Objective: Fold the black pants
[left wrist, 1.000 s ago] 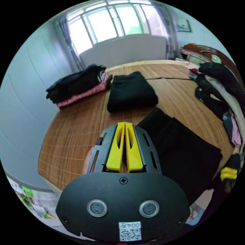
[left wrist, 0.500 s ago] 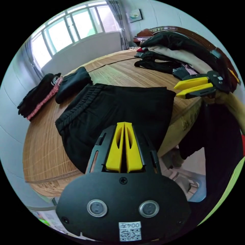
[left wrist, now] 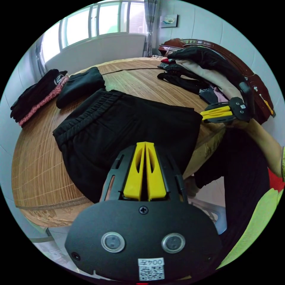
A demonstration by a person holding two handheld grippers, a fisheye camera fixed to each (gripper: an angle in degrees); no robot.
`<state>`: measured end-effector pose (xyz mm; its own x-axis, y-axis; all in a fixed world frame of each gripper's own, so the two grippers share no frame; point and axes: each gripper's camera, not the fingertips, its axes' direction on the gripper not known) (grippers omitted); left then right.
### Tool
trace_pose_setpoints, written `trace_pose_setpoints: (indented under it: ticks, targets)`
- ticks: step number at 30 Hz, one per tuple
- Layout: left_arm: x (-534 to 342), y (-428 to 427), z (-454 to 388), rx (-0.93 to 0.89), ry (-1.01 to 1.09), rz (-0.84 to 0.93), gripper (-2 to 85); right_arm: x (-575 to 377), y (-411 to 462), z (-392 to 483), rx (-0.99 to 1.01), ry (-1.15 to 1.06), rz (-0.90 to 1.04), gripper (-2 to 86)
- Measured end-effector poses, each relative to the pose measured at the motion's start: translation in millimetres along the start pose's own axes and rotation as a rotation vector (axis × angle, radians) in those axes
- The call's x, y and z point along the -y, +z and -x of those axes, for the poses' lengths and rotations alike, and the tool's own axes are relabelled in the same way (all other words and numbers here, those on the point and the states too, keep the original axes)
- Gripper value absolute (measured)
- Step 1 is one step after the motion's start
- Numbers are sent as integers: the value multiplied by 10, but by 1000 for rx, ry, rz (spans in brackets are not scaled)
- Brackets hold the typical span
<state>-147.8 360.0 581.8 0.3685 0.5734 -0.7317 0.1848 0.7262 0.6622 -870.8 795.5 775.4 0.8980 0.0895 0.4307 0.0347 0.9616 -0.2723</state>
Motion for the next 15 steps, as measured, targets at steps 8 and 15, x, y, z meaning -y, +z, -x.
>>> trace_pose_setpoints:
  ticks: [8, 15]
  targets:
    - [-77, 19, -64, -14, -2, -13, 6, 142, -571, -144, 213, 335, -276, -8]
    - [-175, 53, -101, -9, 2, -9, 5, 652, -77, 284, 72, 300, 24, -8]
